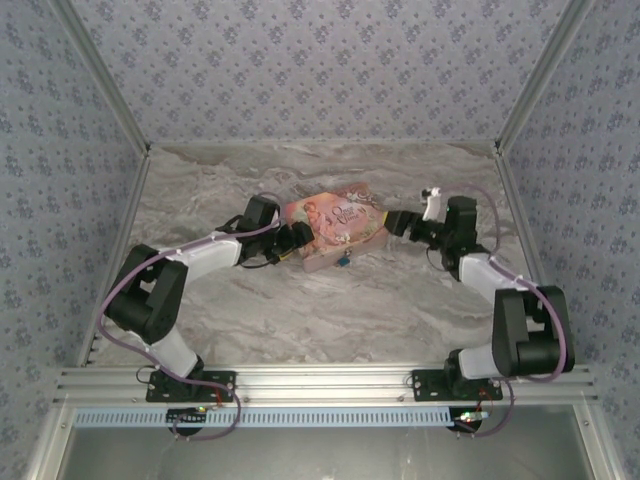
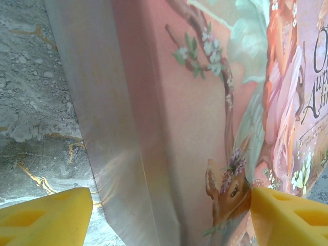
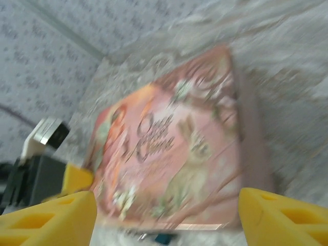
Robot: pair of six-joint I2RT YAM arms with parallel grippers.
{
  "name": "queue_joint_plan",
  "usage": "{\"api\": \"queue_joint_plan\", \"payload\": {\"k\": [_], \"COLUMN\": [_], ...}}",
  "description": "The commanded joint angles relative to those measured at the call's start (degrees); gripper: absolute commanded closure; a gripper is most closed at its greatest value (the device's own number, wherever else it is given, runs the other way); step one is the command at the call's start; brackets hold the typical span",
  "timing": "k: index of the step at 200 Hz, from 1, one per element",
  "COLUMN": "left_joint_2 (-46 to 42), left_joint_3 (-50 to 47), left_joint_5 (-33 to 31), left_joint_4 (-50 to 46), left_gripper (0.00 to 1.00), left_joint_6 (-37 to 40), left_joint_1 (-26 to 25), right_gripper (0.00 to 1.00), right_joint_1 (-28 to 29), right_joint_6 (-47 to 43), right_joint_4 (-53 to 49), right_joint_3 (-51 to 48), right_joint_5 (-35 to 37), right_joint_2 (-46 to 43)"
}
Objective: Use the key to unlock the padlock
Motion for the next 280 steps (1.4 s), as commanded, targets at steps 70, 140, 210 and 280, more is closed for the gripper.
{"api": "queue_joint_plan", "payload": {"k": [70, 140, 210, 280], "left_joint_2": [0.84, 1.06, 1.5, 1.68], "left_joint_3": [-3.11, -3.54, -3.22, -3.03], "left_joint_5": [-3.06, -3.02, -2.93, -3.03], "left_joint_4": [-3.98, -3.1, -3.06, -2.92], "left_gripper": [0.21, 0.21, 0.21, 0.21], "left_joint_6": [-1.8, -2.5, -2.63, -2.76], "left_joint_1": [-0.51, -0.52, -0.49, -0.49], "right_gripper": [0.41, 0.41, 0.44, 0.58], "right_joint_1": [14.6, 17.14, 17.64, 17.76], "right_joint_6": [-3.5, -2.89, -1.2, -0.26], "right_joint_4": [22.75, 30.35, 35.48, 37.98], "right_joint_3": [-13.33, -9.55, -7.45, -6.88], "right_joint_5": [4.4, 4.96, 4.22, -0.06], "right_joint_2": [7.27, 17.49, 22.64, 24.43]}}
